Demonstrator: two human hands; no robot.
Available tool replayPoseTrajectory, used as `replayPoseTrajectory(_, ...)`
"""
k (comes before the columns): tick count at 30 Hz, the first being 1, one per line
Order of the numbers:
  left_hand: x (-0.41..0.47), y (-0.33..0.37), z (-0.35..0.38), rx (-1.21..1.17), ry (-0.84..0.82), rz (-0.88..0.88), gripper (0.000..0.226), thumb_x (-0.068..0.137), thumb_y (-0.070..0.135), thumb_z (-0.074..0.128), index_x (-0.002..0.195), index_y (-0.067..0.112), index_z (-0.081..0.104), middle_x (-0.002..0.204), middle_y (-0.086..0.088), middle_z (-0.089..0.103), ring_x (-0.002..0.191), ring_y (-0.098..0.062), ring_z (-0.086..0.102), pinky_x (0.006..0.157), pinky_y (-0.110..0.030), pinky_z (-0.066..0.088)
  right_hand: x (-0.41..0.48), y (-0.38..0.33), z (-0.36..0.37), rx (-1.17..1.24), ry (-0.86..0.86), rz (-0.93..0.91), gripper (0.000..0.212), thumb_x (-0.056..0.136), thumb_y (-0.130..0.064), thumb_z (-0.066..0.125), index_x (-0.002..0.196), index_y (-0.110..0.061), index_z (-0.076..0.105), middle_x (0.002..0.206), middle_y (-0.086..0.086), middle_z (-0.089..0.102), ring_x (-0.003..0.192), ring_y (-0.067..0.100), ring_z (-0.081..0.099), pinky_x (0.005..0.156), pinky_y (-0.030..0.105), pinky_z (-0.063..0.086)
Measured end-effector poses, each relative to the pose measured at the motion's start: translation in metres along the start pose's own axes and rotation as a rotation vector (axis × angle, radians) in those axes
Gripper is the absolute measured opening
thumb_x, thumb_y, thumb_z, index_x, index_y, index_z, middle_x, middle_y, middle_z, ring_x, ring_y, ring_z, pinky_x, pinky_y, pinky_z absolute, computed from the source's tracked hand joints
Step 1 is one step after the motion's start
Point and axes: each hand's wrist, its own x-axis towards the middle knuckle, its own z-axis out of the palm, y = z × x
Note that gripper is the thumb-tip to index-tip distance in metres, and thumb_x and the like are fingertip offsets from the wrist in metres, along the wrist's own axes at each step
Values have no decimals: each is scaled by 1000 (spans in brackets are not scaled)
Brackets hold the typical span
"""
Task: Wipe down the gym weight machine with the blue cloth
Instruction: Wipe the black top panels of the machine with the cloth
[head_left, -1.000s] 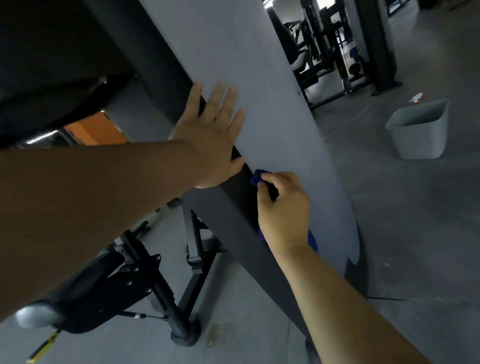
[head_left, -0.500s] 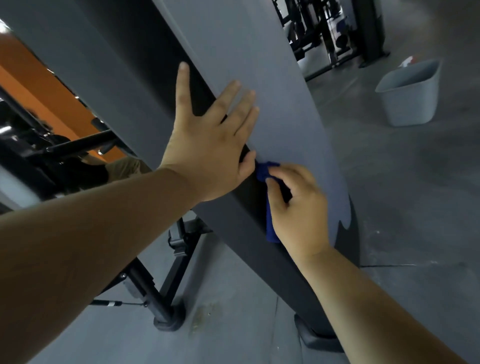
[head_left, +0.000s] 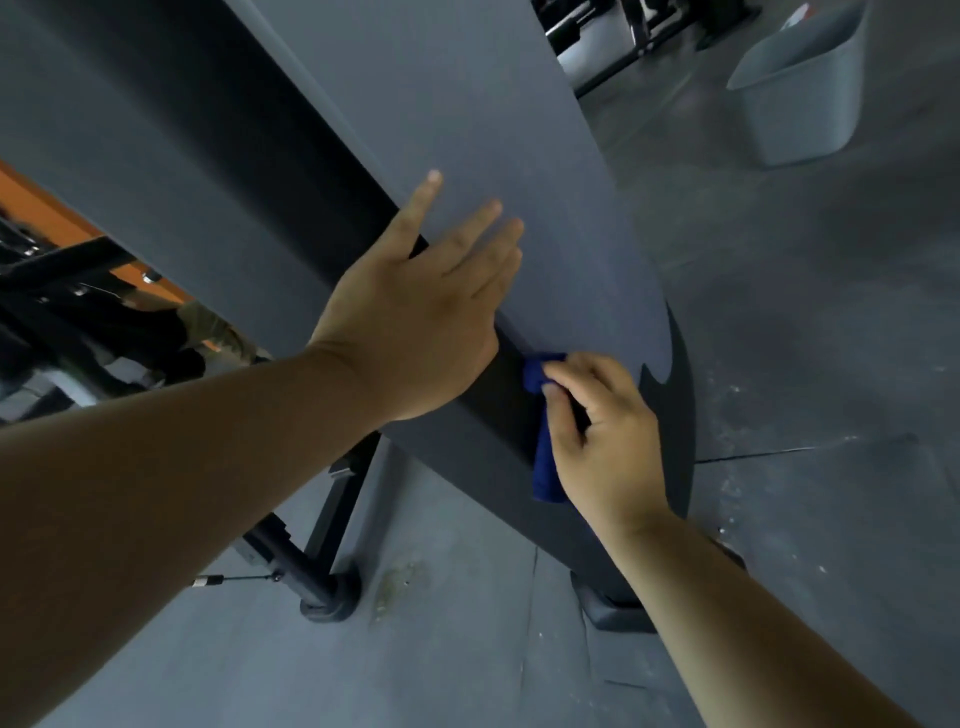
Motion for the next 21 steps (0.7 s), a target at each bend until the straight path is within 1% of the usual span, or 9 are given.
replayPoseTrajectory(2, 0, 3, 2, -33, 31, -6, 61, 100, 33, 12, 146, 9, 43, 154, -9, 39, 143, -24, 35, 117, -54, 9, -30, 33, -8, -52, 0, 48, 19, 93, -9, 56, 100, -1, 72, 102, 9, 64, 90, 15, 60, 86, 6, 41)
replayPoseTrajectory(4, 0, 11, 0, -41, 20, 17, 62, 99, 35, 13, 148, 8, 40, 155, -10, 37, 144, -24, 33, 116, -53, 8, -46, 49, -17, -96, -44, 92, 25, 93, -16, 51, 100, -4, 72, 102, 8, 64, 86, 18, 62, 82, 8, 44)
replayPoseTrajectory(7, -1, 28, 0, -44, -15, 35, 67, 98, 41, 12, 150, 7, 34, 157, -11, 33, 146, -25, 30, 116, -53, 8, -41, 41, -16, -97, -27, 74, 24, 94, -15, 53, 101, -4, 73, 100, 7, 64, 81, 13, 61, 78, 0, 39)
replayPoseTrajectory(10, 2, 51, 4, -30, -41, 81, 71, 98, 47, 6, 154, 7, 25, 160, -14, 25, 148, -27, 23, 115, -54, 4, -33, 38, -9, -50, 29, 35, 23, 93, -12, 55, 102, -1, 74, 99, 8, 66, 84, 9, 58, 82, -1, 36)
replayPoseTrajectory(13, 5, 76, 6, -40, -83, 149, 73, 98, 50, 3, 155, 7, 17, 162, -16, 18, 150, -28, 16, 114, -56, 0, -56, 69, -12, -92, -16, 35, 25, 94, -15, 54, 101, -1, 73, 102, 10, 66, 88, 15, 61, 84, 8, 44)
replayPoseTrajectory(15, 7, 88, 6, -80, -114, 164, 74, 97, 51, 2, 156, 6, 11, 163, -18, 11, 151, -29, 10, 115, -57, -3, -72, 90, -19, -120, -63, 64, 28, 94, -19, 51, 101, -3, 73, 103, 10, 66, 86, 19, 63, 78, 17, 50)
replayPoseTrajectory(17, 9, 96, 7, -120, -121, 167, 75, 96, 51, 0, 155, 5, 6, 163, -20, 6, 151, -30, 6, 117, -58, 0, -78, 99, -25, -146, -89, 84, 29, 94, -21, 51, 101, -5, 74, 102, 8, 66, 83, 21, 65, 71, 24, 52)
replayPoseTrajectory(18, 10, 100, 8, -130, -110, 167, 75, 96, 51, 1, 155, 5, 5, 163, -20, 6, 151, -31, 6, 117, -59, 1, -77, 99, -26, -148, -91, 82, 29, 93, -22, 51, 100, -6, 74, 101, 8, 66, 82, 20, 65, 70, 24, 51)
replayPoseTrajectory(21, 11, 116, 10, -156, -143, 204, 76, 98, 53, 4, 154, 2, 0, 163, -20, 2, 151, -32, 2, 117, -59, -3, -71, 91, -24, -140, -61, 36, 27, 93, -20, 53, 100, -5, 74, 99, 6, 67, 84, 12, 61, 76, 12, 46)
